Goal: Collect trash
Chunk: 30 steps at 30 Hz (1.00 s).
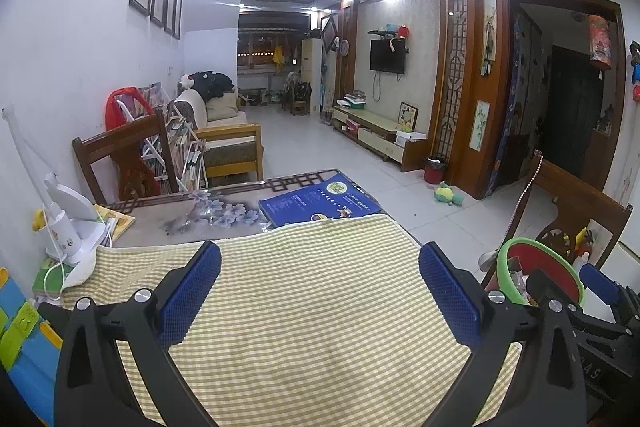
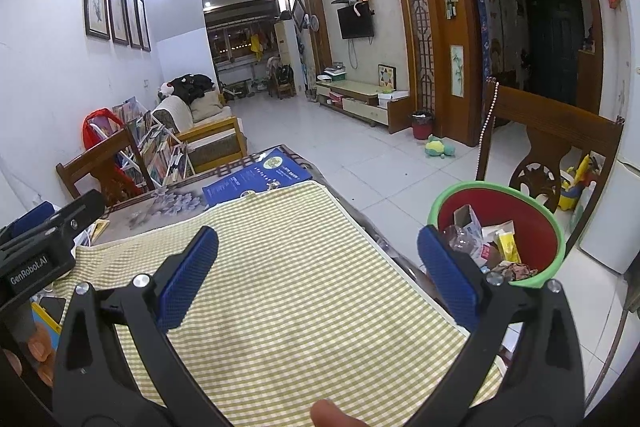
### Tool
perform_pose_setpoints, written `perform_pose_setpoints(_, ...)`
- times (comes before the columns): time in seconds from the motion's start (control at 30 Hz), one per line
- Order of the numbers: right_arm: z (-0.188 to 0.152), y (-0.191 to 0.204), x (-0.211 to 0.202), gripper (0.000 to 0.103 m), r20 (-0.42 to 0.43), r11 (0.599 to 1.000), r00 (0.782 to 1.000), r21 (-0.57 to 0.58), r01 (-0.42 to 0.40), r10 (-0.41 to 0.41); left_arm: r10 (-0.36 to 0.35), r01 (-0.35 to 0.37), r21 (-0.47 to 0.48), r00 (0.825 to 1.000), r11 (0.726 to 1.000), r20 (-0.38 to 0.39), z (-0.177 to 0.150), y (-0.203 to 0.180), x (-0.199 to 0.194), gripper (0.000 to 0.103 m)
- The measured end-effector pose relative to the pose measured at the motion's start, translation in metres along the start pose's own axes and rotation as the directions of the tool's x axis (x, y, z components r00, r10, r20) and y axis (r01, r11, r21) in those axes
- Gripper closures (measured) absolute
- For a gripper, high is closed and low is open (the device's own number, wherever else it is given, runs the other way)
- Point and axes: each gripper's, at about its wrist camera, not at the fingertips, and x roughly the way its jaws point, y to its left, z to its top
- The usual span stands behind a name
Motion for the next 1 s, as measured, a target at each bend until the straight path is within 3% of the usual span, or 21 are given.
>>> perform_pose_setpoints(0.7,-0.009,0.013,0.052,0.005,-0.113,0.999,0.993,-0.03,-0.032,0.029,0.013,-0.016,-0.027,0.996,0.999,-0.085,-0.005,0.018,0.038,0.008)
perform_pose_setpoints(0.87,-0.033,0.018,0.098,0.005,-0.205,0.99,0.979,-0.137,-0.042,0.013,0.039,-0.046,-0.046,0.989,0.998,-0.139,-0.014,0.029,0.055,0.008)
perform_pose_setpoints(1.0,-0.059,0.012,0.149,0.005,-0.304,0.97,0.952,-0.237,-0.049,-0.026,0.081,-0.105,-0.099,0.971,0.99,-0.223,-0.029,0.055,0.072,0.008)
